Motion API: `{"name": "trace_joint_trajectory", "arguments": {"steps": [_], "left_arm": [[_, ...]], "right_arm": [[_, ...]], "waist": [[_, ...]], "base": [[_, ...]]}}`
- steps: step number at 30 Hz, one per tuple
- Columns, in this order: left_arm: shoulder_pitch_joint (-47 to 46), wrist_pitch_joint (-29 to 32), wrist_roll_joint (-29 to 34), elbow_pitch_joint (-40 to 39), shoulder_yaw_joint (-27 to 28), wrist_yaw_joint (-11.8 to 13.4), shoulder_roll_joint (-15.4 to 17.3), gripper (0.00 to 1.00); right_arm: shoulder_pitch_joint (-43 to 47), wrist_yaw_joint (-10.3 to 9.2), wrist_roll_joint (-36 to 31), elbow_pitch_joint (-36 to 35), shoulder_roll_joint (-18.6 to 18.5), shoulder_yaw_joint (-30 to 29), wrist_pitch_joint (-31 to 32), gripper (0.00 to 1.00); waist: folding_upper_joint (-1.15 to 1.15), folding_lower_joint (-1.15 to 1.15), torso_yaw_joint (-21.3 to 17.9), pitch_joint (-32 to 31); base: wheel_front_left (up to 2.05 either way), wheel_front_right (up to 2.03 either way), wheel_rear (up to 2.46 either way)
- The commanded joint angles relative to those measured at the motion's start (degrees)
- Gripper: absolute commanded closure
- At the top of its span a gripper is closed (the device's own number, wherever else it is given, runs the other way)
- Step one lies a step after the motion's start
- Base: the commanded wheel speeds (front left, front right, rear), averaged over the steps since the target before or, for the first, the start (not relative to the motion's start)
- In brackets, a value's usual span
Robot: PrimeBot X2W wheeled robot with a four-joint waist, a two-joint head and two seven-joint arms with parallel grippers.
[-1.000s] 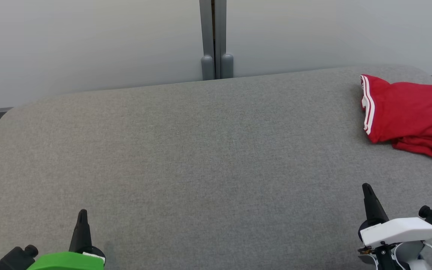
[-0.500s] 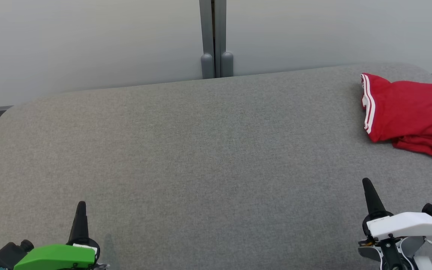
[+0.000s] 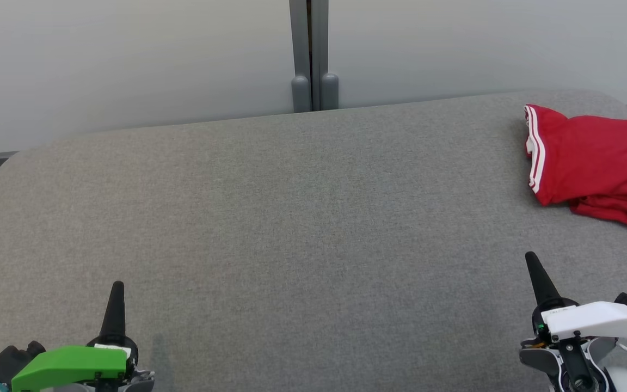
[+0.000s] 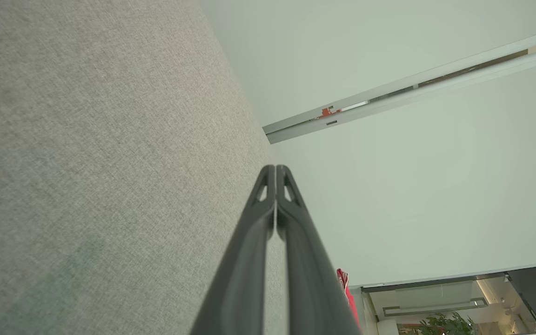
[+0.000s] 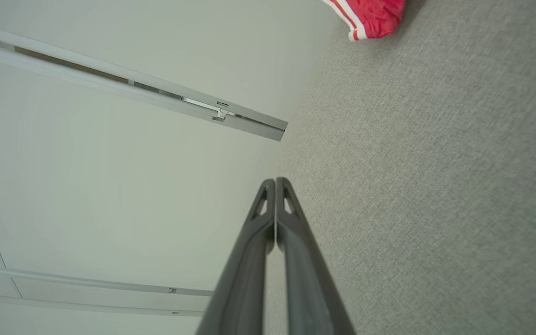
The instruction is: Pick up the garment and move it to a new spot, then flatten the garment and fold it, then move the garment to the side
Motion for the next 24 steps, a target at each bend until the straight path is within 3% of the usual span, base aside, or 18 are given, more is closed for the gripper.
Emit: {"name": "trace_joint_trajectory", "arguments": {"steps": [1,24], "left_arm": [[-1.6,0.3,-1.5,-0.2,0.4,-0.4,0.5,1.0],[-4.1,3.3,-11.7,0.8,1.5,-1.4,0.5,1.0]], "right_arm": [[-1.2,0.02,1.5,-0.6,-0.3,-0.3,0.3,1.0],[-2.4,0.01,13.4,-0.7,-0.3,-0.9,3.2,1.0]], "waist": [[0.0,0.0,0.0,0.0],[0.0,0.0,0.0,0.5]], "base": [[0.0,0.0,0.0],[0.0,0.0,0.0]]}}
